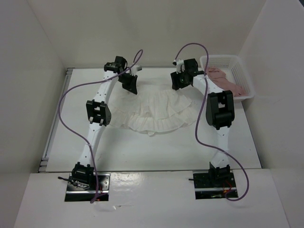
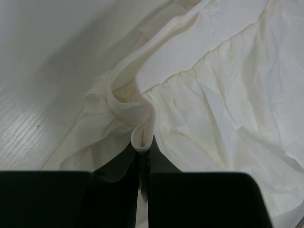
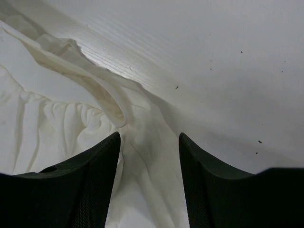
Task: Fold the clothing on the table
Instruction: Fold the skirt
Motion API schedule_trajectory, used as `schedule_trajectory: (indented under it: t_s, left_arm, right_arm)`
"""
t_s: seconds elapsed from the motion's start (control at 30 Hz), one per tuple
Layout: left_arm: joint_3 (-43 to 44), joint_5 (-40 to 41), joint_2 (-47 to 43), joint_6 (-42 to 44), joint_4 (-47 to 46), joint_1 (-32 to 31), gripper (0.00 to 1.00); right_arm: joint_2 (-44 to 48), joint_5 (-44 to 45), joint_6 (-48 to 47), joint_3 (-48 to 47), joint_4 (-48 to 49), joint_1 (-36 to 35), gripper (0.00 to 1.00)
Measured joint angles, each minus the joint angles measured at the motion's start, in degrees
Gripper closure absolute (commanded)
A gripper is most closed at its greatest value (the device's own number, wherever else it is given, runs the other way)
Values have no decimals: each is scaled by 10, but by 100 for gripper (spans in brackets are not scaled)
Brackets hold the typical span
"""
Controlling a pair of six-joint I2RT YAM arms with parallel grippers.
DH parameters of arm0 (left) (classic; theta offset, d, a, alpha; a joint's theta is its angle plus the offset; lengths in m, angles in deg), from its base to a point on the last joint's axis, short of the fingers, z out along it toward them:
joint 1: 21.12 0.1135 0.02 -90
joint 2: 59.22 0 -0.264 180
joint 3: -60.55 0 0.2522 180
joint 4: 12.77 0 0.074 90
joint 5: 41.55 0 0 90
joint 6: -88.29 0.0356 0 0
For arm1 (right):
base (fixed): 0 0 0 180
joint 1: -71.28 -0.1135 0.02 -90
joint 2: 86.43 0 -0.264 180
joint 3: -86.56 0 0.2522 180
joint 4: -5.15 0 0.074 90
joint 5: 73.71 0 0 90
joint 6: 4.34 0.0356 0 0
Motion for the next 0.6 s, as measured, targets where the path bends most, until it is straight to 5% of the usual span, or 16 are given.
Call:
schedule_trajectory:
  t_s: [0.6]
  left_arm:
    - [-104,41,-122,-3,19,-22,100]
  right_arm:
    - [0,-24,6,-7,0,-5,42]
